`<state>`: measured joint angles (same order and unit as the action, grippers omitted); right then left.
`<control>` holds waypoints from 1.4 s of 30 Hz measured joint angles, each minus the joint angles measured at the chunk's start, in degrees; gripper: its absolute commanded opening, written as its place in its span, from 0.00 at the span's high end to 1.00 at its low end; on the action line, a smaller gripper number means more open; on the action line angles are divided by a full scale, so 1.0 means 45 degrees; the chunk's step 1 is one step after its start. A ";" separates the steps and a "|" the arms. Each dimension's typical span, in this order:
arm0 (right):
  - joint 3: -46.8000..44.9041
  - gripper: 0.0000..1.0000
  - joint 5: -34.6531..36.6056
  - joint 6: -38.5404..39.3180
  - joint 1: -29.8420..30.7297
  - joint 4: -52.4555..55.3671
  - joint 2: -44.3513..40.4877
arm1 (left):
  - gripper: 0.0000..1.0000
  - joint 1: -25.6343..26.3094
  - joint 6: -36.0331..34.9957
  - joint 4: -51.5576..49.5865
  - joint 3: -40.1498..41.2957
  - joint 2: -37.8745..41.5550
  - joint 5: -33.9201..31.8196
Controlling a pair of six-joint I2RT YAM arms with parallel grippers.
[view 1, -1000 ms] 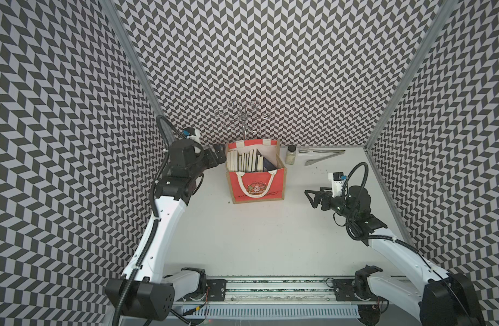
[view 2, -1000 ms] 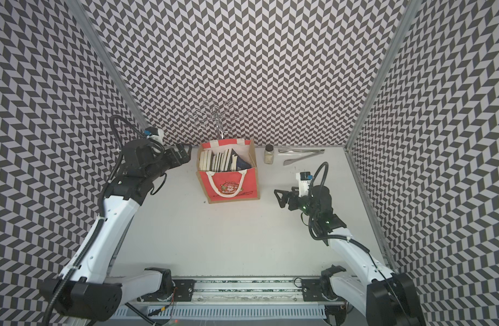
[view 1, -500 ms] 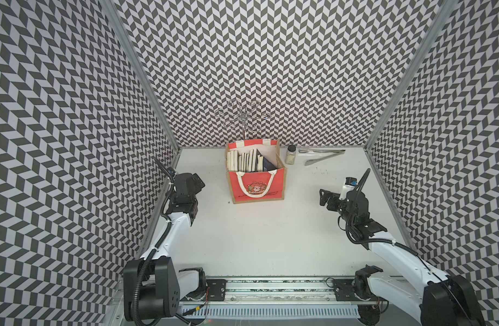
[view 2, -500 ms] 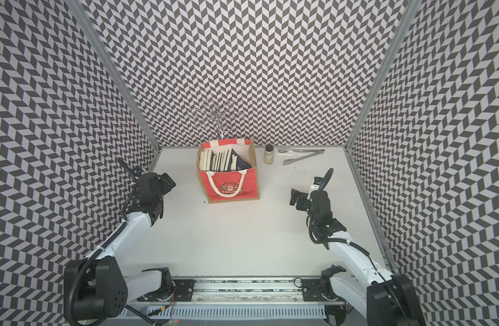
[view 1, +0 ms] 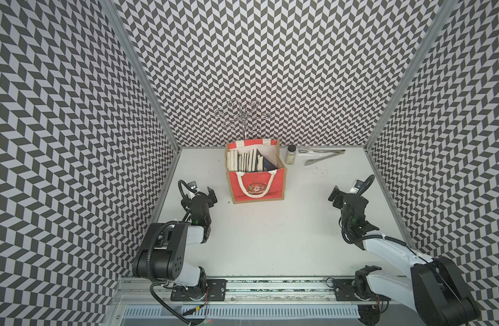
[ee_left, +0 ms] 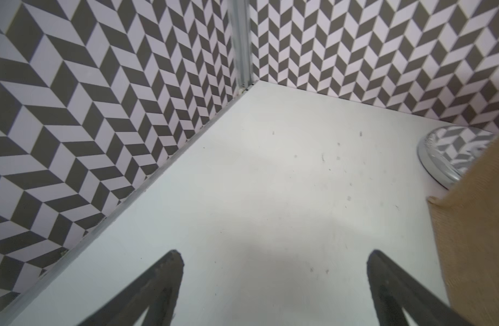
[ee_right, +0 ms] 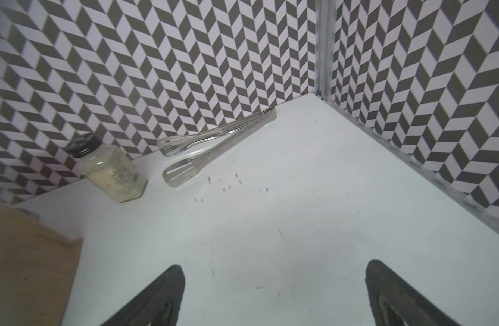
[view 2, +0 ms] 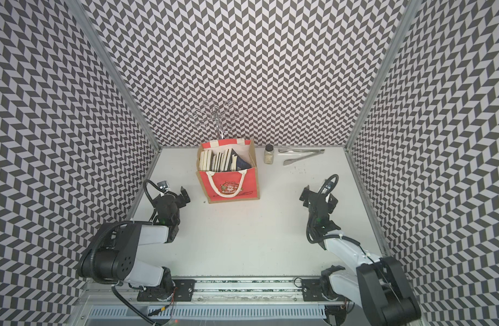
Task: Put the books into the canvas bag
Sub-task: Reset both arms
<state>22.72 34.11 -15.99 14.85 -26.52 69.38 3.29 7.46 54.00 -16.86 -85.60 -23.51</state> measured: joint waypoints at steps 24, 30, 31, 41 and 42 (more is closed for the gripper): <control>-0.2050 0.01 -0.4503 0.3449 -0.2317 -1.0307 0.4595 | 0.00 -0.0180 -0.1190 0.3983 0.0797 -0.0860 0.2540; -0.2059 0.01 -0.4877 0.3449 -0.2341 -1.0550 0.4600 | 0.01 -0.0180 -0.1224 0.3988 0.0797 -0.0860 0.2550; -0.2059 0.00 -0.4906 0.3449 -0.2341 -1.0564 0.4600 | 0.00 -0.0180 -0.1224 0.3983 0.0797 -0.0860 0.2555; -0.2059 0.01 -0.4979 0.3449 -0.2341 -1.0598 0.4600 | 0.00 -0.0180 -0.1219 0.3983 0.0797 -0.0860 0.2730; -0.2064 0.00 -0.4979 0.3449 -0.2346 -1.0598 0.4600 | 0.01 -0.0180 -0.1219 0.3983 0.0797 -0.0860 0.2735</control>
<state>13.43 11.70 -0.47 4.29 -74.22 90.08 2.48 1.98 71.92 -13.28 -89.47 -11.20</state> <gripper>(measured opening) 0.994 0.995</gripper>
